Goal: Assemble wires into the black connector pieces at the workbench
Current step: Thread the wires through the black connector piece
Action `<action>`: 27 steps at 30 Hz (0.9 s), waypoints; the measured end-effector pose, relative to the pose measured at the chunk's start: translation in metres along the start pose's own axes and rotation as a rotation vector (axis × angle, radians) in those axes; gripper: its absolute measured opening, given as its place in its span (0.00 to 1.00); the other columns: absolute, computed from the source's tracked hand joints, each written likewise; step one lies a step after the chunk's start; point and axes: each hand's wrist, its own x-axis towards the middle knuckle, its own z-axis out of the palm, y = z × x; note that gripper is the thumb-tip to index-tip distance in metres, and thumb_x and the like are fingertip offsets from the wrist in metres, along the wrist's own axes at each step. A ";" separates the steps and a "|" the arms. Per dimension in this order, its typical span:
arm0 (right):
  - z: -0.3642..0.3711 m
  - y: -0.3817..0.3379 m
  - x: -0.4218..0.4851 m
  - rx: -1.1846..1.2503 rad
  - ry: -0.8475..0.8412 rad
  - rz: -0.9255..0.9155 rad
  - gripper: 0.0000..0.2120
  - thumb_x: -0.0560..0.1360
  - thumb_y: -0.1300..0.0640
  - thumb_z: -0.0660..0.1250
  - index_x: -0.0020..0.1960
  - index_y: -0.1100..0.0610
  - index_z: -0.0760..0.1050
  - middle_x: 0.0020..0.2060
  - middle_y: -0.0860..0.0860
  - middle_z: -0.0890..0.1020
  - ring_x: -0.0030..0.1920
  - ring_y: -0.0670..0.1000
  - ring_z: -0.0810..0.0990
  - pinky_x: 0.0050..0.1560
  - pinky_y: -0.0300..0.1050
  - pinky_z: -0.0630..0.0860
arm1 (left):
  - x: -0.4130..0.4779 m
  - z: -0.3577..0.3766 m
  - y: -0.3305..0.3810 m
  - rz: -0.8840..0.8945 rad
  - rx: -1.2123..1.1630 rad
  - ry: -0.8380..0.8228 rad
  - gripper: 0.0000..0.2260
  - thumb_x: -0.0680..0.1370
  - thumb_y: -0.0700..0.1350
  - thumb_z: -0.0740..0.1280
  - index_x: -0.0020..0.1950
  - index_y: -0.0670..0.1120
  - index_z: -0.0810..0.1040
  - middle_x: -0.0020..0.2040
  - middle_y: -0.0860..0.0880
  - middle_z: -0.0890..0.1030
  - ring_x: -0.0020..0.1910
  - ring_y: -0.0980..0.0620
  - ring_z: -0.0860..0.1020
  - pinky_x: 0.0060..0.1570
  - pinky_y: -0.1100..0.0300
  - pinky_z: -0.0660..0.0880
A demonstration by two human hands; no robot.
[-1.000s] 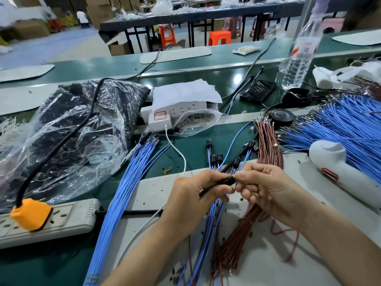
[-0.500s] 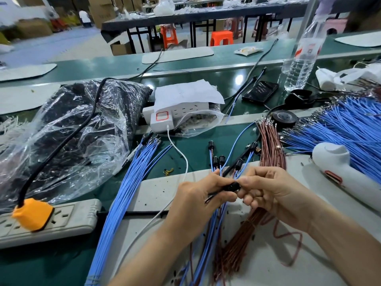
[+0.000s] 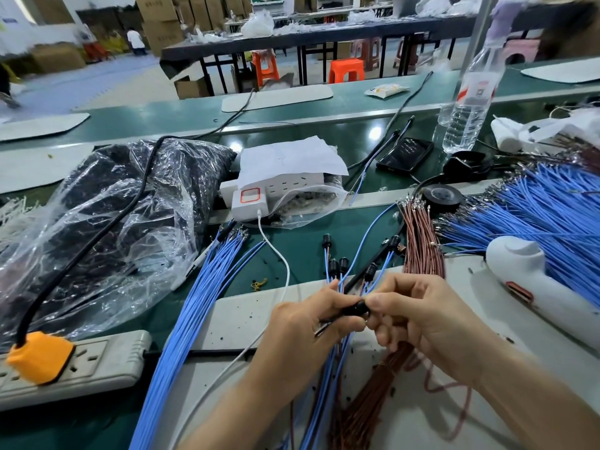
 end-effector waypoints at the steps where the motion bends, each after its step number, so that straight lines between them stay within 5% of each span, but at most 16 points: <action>1: 0.002 0.002 0.000 -0.035 0.026 -0.048 0.06 0.63 0.63 0.72 0.30 0.59 0.77 0.26 0.60 0.78 0.21 0.51 0.75 0.20 0.38 0.71 | 0.001 -0.001 0.001 -0.012 0.010 -0.025 0.11 0.73 0.47 0.71 0.54 0.46 0.82 0.51 0.61 0.81 0.54 0.67 0.78 0.55 0.75 0.69; 4: 0.004 0.007 0.000 -0.196 0.059 -0.175 0.09 0.70 0.69 0.70 0.34 0.60 0.75 0.24 0.56 0.77 0.21 0.50 0.74 0.21 0.40 0.72 | 0.003 -0.003 0.005 -0.008 0.089 -0.078 0.12 0.74 0.53 0.68 0.52 0.47 0.83 0.46 0.56 0.83 0.43 0.65 0.79 0.46 0.73 0.71; 9: 0.000 0.005 0.001 -0.191 0.193 -0.311 0.13 0.72 0.71 0.67 0.35 0.55 0.76 0.25 0.52 0.75 0.21 0.47 0.70 0.21 0.35 0.67 | 0.004 -0.003 0.006 0.003 0.129 -0.021 0.12 0.76 0.53 0.64 0.49 0.46 0.81 0.39 0.55 0.83 0.40 0.57 0.80 0.44 0.64 0.73; 15: 0.000 0.000 0.000 0.033 0.117 -0.353 0.03 0.64 0.60 0.71 0.38 0.56 0.80 0.28 0.56 0.79 0.24 0.51 0.76 0.25 0.38 0.73 | 0.004 -0.003 0.006 -0.032 0.011 -0.010 0.05 0.79 0.41 0.63 0.53 0.48 0.75 0.48 0.56 0.84 0.49 0.62 0.80 0.50 0.70 0.73; 19: 0.006 0.002 -0.004 -0.134 0.126 -0.426 0.05 0.70 0.70 0.68 0.43 0.62 0.78 0.30 0.59 0.81 0.26 0.55 0.80 0.28 0.42 0.77 | 0.002 -0.004 0.007 -0.037 0.011 -0.056 0.11 0.77 0.35 0.61 0.56 0.46 0.75 0.50 0.53 0.82 0.39 0.73 0.74 0.40 0.80 0.66; 24: 0.015 0.002 -0.009 -0.193 0.119 -0.484 0.06 0.66 0.59 0.70 0.40 0.62 0.78 0.28 0.58 0.81 0.24 0.56 0.78 0.25 0.42 0.76 | 0.001 -0.005 0.005 -0.016 0.049 -0.060 0.13 0.77 0.31 0.62 0.57 0.45 0.74 0.46 0.65 0.76 0.37 0.77 0.72 0.39 0.83 0.63; 27: 0.017 0.003 -0.009 -0.222 0.123 -0.474 0.08 0.67 0.57 0.70 0.40 0.62 0.78 0.28 0.58 0.80 0.24 0.55 0.78 0.25 0.41 0.76 | 0.003 -0.006 0.006 -0.027 0.039 -0.079 0.15 0.78 0.35 0.62 0.58 0.53 0.72 0.47 0.65 0.77 0.38 0.75 0.73 0.39 0.82 0.64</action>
